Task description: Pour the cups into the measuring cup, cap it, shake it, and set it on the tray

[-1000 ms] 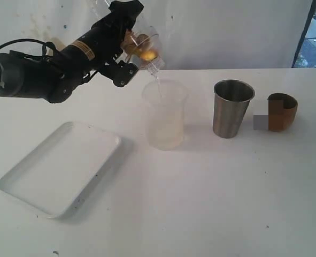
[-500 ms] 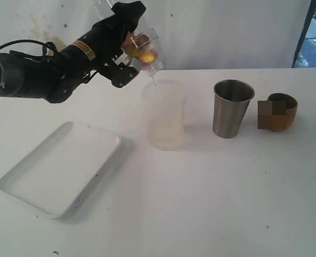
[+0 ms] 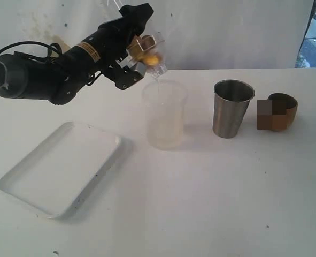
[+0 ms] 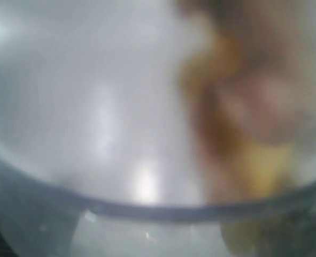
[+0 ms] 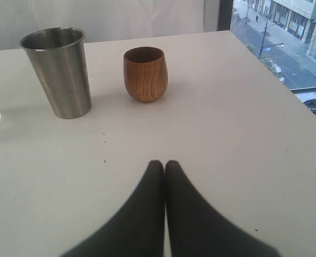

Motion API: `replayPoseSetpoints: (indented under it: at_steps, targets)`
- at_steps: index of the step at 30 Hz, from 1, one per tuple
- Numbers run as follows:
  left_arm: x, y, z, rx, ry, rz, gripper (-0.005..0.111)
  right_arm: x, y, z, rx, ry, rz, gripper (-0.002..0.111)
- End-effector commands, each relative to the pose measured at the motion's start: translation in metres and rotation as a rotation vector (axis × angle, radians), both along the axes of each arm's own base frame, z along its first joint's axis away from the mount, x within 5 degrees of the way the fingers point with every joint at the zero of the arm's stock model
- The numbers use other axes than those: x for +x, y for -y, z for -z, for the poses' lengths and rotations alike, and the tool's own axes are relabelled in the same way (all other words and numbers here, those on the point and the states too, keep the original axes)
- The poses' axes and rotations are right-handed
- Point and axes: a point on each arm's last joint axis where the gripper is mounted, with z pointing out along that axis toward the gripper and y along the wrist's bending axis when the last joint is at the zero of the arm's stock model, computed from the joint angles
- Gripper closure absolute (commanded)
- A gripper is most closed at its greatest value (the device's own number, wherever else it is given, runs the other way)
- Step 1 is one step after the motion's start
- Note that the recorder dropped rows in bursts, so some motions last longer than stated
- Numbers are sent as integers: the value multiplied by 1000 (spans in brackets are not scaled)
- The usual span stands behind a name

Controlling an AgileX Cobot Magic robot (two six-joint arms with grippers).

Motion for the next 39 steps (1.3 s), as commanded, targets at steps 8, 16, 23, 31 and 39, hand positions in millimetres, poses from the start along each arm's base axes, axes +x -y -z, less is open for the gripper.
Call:
replayPoseSetpoints:
  at_steps: [8, 16, 23, 31, 39]
  targets:
    - [-4, 0, -18, -41, 63, 15, 107, 0, 1, 0, -5, 8, 8, 108]
    - [-3, 0, -18, -44, 59, 11, 107, 0, 1, 0, -5, 8, 8, 108]
    - [-3, 0, -18, -50, 57, 7, 107, 0, 1, 0, -5, 8, 8, 108]
    - [-3, 0, -18, -50, 57, 7, 107, 0, 1, 0, -5, 8, 8, 108]
    - [-3, 0, -17, -46, 52, 5, 107, 0, 1, 0, -5, 8, 8, 108]
